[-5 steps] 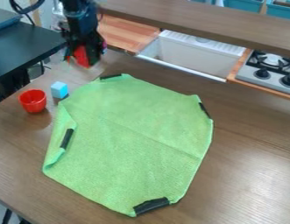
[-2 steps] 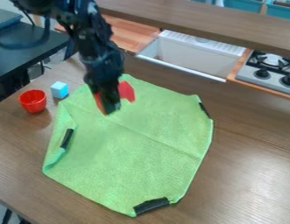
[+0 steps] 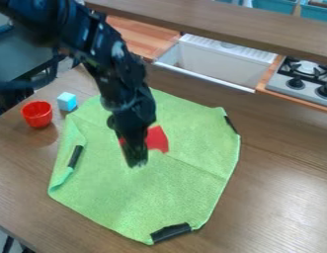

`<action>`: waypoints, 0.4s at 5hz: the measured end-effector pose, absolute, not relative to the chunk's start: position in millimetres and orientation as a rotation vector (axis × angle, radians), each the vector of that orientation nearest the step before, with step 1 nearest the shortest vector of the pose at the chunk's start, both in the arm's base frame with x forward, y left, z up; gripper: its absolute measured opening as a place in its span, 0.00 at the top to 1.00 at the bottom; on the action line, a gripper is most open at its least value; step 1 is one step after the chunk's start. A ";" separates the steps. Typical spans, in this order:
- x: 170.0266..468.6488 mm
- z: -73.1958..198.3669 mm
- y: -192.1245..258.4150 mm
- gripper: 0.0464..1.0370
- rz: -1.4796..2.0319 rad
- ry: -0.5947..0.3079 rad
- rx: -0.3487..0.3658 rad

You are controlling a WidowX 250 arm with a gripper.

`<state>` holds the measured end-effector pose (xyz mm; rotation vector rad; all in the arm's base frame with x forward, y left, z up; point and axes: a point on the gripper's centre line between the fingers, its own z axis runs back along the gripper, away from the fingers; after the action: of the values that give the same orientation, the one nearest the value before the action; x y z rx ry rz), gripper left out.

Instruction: Place the red object on the bottom right side of the cloth

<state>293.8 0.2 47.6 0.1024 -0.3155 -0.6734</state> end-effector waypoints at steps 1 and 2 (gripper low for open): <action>290.6 38.3 -8.1 0.45 -0.693 -0.309 0.131; 284.7 27.4 -12.3 0.45 -0.711 -0.278 0.131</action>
<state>284.7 -12.3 27.4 0.1306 -0.2784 -0.7105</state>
